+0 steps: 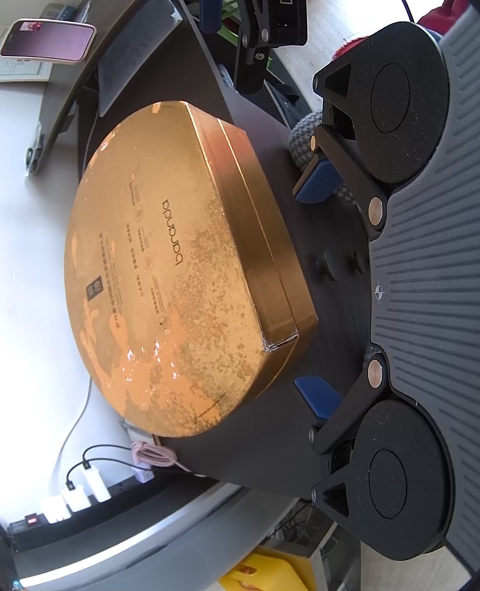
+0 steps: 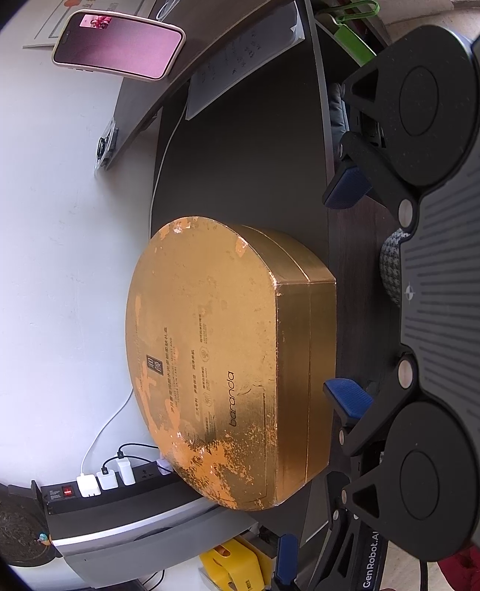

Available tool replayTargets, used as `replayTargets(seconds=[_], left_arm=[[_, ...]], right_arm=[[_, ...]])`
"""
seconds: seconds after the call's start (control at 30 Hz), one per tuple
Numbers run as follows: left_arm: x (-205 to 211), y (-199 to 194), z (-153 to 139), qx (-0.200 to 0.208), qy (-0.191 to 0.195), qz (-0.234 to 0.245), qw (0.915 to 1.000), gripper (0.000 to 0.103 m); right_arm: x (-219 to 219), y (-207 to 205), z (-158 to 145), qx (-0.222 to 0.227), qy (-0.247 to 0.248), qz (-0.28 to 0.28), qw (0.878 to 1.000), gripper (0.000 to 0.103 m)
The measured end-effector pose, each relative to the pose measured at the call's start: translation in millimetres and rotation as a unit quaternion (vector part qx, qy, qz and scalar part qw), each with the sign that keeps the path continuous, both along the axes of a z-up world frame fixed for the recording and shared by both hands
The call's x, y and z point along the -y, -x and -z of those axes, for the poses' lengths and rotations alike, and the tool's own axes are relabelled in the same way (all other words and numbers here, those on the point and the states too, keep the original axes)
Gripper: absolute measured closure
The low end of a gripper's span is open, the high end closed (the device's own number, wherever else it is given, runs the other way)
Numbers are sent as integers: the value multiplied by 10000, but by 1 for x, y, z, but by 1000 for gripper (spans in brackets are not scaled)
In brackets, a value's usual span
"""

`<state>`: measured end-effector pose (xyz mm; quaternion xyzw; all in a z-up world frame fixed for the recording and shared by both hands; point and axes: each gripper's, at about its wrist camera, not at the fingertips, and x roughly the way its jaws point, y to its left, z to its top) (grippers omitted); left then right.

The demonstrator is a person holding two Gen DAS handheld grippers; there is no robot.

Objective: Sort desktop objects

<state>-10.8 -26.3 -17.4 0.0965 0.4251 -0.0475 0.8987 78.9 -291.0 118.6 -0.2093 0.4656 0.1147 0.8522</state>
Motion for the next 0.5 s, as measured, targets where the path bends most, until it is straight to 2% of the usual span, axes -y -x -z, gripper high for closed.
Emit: replayTargets(seconds=[0.5], left_arm=[[0,3,-1,45,-3,23,10000,0]], right_arm=[[-2,2,1,-31,-15,-39,10000,4]])
